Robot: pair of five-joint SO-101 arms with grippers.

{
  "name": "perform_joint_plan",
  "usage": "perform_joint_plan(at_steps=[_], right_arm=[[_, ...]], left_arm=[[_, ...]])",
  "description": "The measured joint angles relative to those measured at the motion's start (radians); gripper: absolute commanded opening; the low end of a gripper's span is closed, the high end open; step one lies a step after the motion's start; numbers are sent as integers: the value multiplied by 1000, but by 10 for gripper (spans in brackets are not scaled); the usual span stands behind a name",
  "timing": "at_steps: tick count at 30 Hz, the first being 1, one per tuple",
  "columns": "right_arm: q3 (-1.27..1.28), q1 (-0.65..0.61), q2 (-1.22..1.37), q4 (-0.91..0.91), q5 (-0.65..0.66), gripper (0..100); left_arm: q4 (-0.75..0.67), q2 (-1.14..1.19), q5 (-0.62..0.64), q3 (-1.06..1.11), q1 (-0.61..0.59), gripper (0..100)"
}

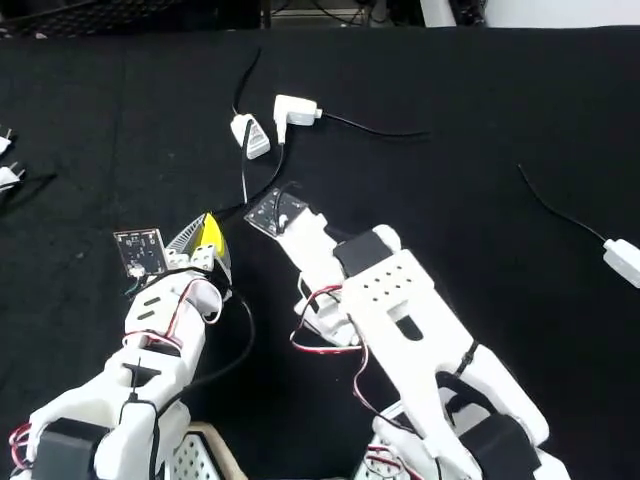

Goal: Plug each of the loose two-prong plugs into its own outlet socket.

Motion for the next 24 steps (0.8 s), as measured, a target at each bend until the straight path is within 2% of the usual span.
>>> perform_joint_plan(at_steps=[7,13,24], right_arm=[[0,0,0,6,2,112],[0,0,0,2,2,17],[0,0,0,-5,11,11]], left_arm=[[0,0,0,0,0,30],[0,0,0,0,0,30],[0,0,0,0,0,30]])
